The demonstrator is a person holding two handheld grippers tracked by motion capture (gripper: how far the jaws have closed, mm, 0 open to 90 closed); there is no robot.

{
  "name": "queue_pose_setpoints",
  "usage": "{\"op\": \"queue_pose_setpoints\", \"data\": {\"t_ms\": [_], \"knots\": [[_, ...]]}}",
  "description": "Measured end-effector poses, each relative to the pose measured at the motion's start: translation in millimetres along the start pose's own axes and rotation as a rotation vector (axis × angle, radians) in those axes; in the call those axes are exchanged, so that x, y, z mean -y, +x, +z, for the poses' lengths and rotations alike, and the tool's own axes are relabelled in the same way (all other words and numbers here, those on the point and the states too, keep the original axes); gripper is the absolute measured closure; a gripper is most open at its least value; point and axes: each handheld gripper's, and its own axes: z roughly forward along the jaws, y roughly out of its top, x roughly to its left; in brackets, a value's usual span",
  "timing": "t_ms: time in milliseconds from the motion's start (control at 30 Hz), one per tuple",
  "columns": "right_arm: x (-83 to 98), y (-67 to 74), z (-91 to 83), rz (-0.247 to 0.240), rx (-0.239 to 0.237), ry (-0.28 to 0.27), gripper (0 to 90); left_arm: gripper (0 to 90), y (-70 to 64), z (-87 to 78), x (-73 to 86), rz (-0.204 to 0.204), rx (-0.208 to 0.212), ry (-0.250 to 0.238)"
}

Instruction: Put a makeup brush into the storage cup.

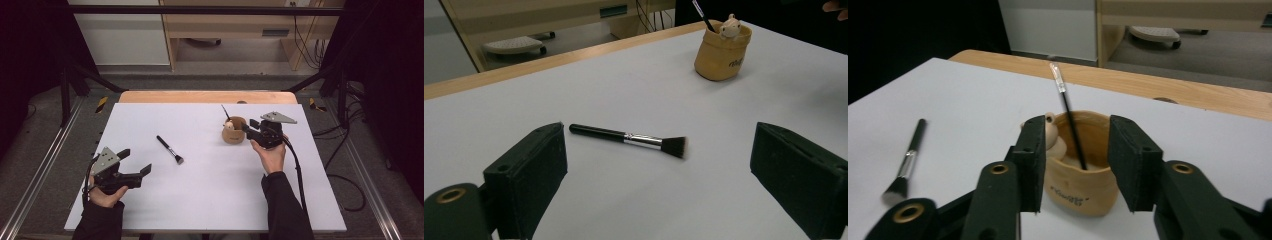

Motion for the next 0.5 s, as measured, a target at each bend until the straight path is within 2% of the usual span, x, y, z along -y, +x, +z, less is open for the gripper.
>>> {"op": "queue_pose_setpoints", "data": {"t_ms": [200,500], "knots": [[3.8,2.1,-24.4,-0.007,-0.032,-0.016,47.7,7.2,-1.0,0.0,0.0,-0.005,-0.003,-0.008],[13.6,-1.9,-57.5,-0.013,-0.048,-0.052,36.7,6.9,-2.5,1.0,1.1,-0.002,-0.008,-0.005]]}}
